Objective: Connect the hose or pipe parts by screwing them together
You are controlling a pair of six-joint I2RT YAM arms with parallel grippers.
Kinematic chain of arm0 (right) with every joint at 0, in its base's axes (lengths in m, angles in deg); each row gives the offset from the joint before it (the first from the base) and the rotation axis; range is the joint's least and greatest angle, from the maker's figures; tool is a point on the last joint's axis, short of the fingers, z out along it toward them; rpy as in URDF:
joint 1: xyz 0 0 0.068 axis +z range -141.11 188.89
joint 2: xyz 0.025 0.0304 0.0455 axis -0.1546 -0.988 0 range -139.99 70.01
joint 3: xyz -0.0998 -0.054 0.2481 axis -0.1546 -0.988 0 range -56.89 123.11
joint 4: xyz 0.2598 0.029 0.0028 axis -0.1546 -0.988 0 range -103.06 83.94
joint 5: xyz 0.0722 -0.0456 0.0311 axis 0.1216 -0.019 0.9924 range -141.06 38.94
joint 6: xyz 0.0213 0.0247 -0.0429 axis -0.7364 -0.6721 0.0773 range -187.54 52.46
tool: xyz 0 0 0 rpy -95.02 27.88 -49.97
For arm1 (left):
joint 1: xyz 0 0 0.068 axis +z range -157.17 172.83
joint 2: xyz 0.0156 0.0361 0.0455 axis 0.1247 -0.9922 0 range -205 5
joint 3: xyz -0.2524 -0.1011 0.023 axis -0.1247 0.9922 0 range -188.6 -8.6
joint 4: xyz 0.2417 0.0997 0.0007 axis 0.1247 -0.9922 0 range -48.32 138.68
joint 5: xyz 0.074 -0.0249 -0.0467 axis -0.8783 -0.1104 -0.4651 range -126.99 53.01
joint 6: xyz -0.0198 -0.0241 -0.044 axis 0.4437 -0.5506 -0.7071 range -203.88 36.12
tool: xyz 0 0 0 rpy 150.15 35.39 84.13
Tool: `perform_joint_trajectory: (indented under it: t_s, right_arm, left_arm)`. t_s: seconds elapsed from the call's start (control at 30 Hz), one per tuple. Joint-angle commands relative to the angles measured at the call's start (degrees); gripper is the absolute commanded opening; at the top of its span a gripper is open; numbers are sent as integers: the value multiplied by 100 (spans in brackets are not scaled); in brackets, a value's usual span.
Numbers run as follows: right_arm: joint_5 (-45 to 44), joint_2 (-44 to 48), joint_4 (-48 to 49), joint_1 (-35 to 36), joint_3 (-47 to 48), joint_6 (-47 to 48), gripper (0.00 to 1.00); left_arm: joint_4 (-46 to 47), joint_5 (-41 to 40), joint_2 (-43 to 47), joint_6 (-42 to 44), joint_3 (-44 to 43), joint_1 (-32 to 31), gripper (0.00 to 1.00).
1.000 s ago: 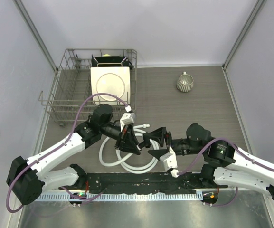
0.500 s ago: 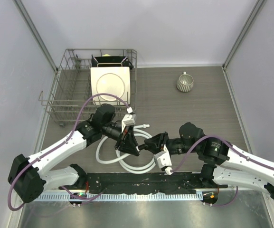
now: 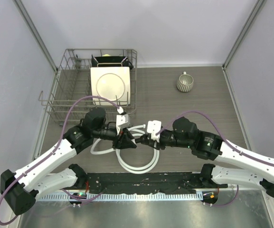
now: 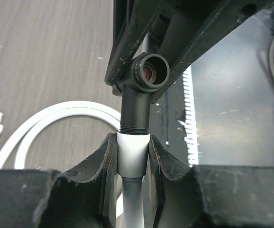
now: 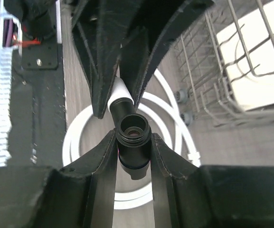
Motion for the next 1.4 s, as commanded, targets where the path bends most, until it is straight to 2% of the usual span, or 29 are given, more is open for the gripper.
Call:
perform_joint_trajectory:
  t_s: [0.0,0.17,0.2,0.3,0.4,0.43,0.5,0.53,0.57,0.6,0.63,0.7,0.73,0.77,0.8,0.87,0.9,0.97,1.0,1.13,1.2,1.23,1.37]
  right_arm:
    - [-192,-370,738,70,610,-2667,1]
    - [-140,-634,956,0,751,-4339,1]
    - [-148,-660,957,-27,786,-4907,1]
    - [-131,-626,1001,-281,796,-5789,1]
    - [-52,-485,1080,-659,638,-7168,1]
    - [1,-441,1228,-790,446,-7998,5]
    - [255,-345,1457,-1054,217,-8672,12]
    - [308,-240,1571,-1099,59,-8953,23]
    - [387,-204,1764,-1125,31,-9113,27]
    - [414,-160,1783,-1143,40,-8966,30]
    - [423,-72,1635,-1134,179,-8756,42]
    - [397,25,1153,-1134,408,-7869,59]
    - [405,129,733,-1143,618,-7570,75]
    - [466,191,598,-1143,689,-6723,81]
    - [528,270,449,-1143,751,-6289,87]
    - [581,594,184,-1143,726,-5182,89]
    - [573,762,166,-1143,664,-3924,91]
    - [555,1078,552,-1134,147,-2809,91]
    - [642,1428,718,-1143,-29,-1464,91]
    - [1933,2099,1080,-1134,-925,1442,91]
    - [1821,2021,1151,-1134,-936,1765,91]
    - [1890,1977,846,-1134,-788,2341,91]
    - [2119,1713,299,-1134,-374,2960,90]
  left_arm:
    - [882,-1319,299,348,52,-23,0]
    - [812,-1793,440,752,105,-277,0]
    - [777,-1838,414,796,96,-304,0]
    - [733,-1987,422,885,87,-409,0]
    - [681,-2224,414,999,79,-515,0]
    - [619,-2295,405,1060,70,-550,0]
    - [592,-2348,405,1043,61,-577,0]
    - [592,-2296,414,1008,70,-568,0]
    - [618,-2200,414,929,87,-559,0]
    - [662,-2094,414,876,87,-568,0]
    - [689,-1876,414,832,87,-559,0]
    - [619,-1646,396,709,52,-568,0]
    - [584,-1436,379,683,26,-568,0]
    - [566,-1382,370,630,0,-568,0]
    - [557,-1303,387,534,-9,-568,0]
    - [601,-1074,413,411,8,-559,0]
    - [679,-943,422,288,17,-551,0]
    - [820,-654,431,147,87,-542,0]
    - [917,-547,423,77,87,-542,0]
    - [1005,-73,256,-371,-27,-524,0]
    - [1197,112,229,-529,-36,-515,0]
    - [1234,165,220,-591,-36,-507,0]
    - [1252,367,159,-767,-115,-463,0]
